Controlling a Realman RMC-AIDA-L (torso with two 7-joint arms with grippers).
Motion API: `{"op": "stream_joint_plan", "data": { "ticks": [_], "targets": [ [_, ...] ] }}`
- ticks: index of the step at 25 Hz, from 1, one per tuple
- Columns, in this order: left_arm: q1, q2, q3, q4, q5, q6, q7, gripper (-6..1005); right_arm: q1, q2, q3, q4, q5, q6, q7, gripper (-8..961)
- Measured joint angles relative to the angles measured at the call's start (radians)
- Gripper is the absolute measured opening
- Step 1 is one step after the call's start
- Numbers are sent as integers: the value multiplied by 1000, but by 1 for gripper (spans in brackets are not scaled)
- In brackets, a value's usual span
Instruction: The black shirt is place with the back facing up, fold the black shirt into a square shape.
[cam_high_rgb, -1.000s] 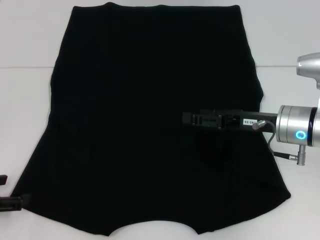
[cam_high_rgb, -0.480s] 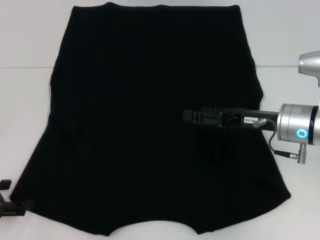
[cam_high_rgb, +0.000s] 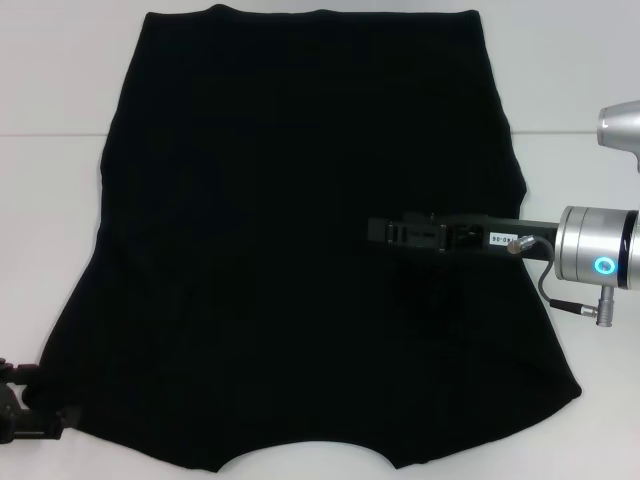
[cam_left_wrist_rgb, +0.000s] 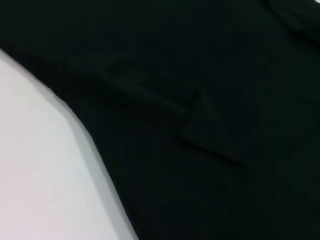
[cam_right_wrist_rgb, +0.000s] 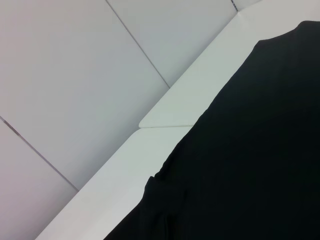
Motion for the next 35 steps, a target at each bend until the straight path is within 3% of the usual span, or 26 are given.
{"op": "stream_joint_plan", "data": {
  "ticks": [12,21,35],
  "targets": [
    [-8,2,0,5,0,36,0,945,0,0,0,0,0,0,-2,912],
    [1,4,-7,72,1,35,-31,945,0,0,0,0,7,0,-4,912],
    [-24,-8,0,140,46,86,-312,945,-2,0,0,0,8,0,-4,911]
  ]
}}
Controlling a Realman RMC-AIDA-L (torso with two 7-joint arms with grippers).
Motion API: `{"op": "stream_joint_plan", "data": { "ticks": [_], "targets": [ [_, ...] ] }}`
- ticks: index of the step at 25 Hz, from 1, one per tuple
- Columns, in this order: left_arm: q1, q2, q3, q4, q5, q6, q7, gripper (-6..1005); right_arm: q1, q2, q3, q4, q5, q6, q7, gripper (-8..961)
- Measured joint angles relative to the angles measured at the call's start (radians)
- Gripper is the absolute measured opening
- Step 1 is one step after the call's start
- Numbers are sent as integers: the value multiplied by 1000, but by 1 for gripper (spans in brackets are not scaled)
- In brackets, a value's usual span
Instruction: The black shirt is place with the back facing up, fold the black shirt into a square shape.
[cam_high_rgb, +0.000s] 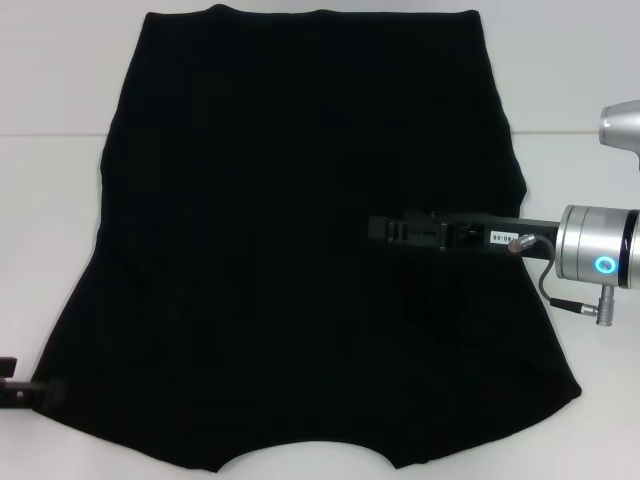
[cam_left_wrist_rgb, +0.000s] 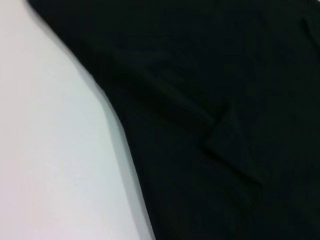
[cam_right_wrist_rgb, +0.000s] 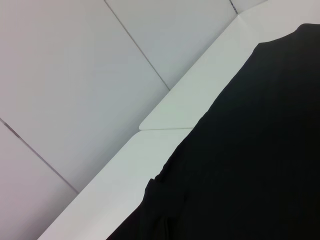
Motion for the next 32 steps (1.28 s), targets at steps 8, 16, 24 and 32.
{"op": "stream_joint_plan", "data": {
  "ticks": [8,16,24,32],
  "targets": [
    [-21,7,3,-2,29,-14,-95,944,1,-1,-1,0,0,0,0,911],
    [-21,3,37,-29,57,-53,-93,938,2,-2,0,-1,0,0,-4,910],
    [-20,-1,74,-30,58,-52,-93,934,1,-2,0,-2,0,-1,-2,910],
    [-23,1,97,-31,58,-25,-93,933,0,-1,0,-2,0,0,-2,909]
  ]
}}
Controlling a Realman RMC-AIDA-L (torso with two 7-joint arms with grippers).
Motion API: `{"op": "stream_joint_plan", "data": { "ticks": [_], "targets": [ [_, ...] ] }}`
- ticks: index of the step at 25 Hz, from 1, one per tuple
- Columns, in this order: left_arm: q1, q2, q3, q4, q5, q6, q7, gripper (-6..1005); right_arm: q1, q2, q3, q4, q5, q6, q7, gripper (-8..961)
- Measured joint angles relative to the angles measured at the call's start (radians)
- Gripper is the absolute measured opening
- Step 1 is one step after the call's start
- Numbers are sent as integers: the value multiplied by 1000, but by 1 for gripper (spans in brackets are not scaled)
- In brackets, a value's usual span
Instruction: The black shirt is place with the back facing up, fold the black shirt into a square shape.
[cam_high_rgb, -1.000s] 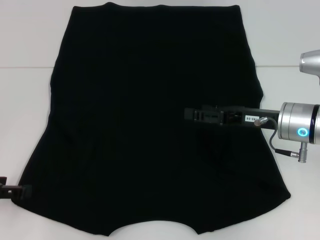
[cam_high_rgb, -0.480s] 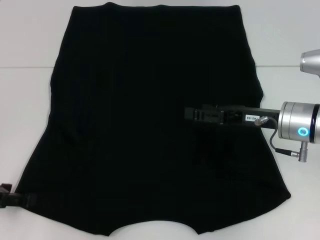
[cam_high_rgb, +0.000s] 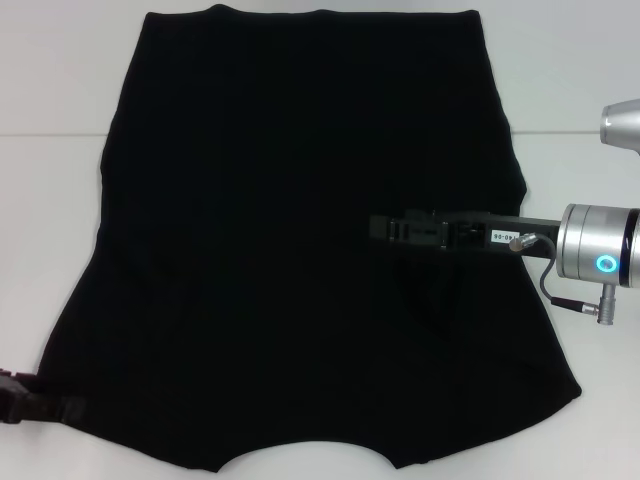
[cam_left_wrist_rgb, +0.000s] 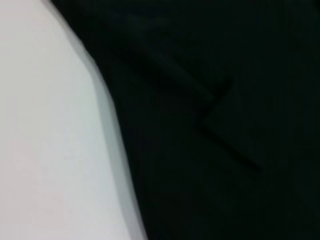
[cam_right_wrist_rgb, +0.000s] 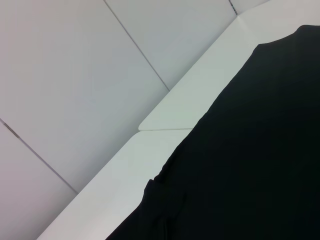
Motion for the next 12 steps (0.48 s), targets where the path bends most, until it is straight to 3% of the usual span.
{"op": "stream_joint_plan", "data": {
  "ticks": [12],
  "targets": [
    [-19,-2,36,1,-12,38,-1,931,-2,-3,0,0,0,0,-2,909]
  ]
}}
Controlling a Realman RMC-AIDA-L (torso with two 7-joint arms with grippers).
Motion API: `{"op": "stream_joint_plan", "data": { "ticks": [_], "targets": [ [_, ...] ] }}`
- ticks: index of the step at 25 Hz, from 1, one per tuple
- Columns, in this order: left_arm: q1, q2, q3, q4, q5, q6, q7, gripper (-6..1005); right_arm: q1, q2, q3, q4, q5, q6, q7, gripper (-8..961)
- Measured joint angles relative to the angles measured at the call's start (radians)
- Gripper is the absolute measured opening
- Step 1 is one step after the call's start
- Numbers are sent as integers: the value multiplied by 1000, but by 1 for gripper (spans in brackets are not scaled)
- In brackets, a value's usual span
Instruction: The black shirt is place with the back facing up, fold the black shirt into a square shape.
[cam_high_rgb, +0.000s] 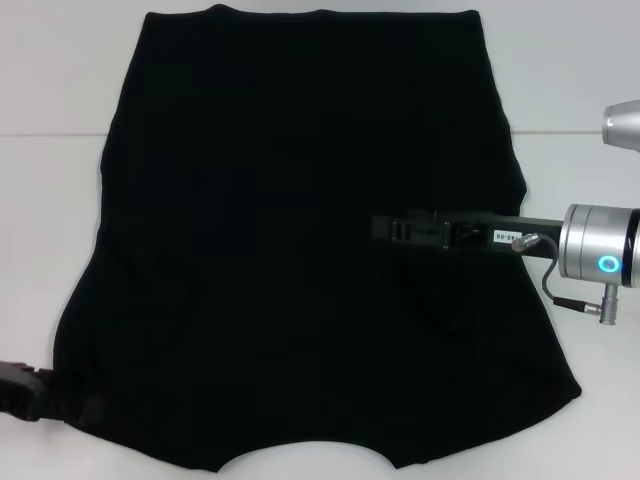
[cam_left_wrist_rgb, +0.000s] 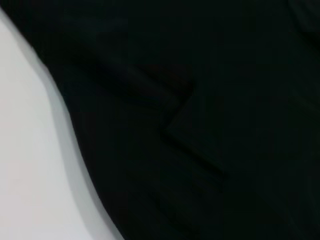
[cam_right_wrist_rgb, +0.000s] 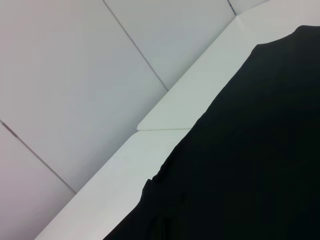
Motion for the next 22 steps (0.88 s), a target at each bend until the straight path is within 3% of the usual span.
{"op": "stream_joint_plan", "data": {
  "ticks": [13,22],
  "targets": [
    [-11,1,30,0,2,-28,-10,917,-1,-1,1,0,0,3,-1,908],
    [-12,3,35,3,8,-41,-12,437,-3,-1,2,-9,2,3,-1,907]
  ]
}}
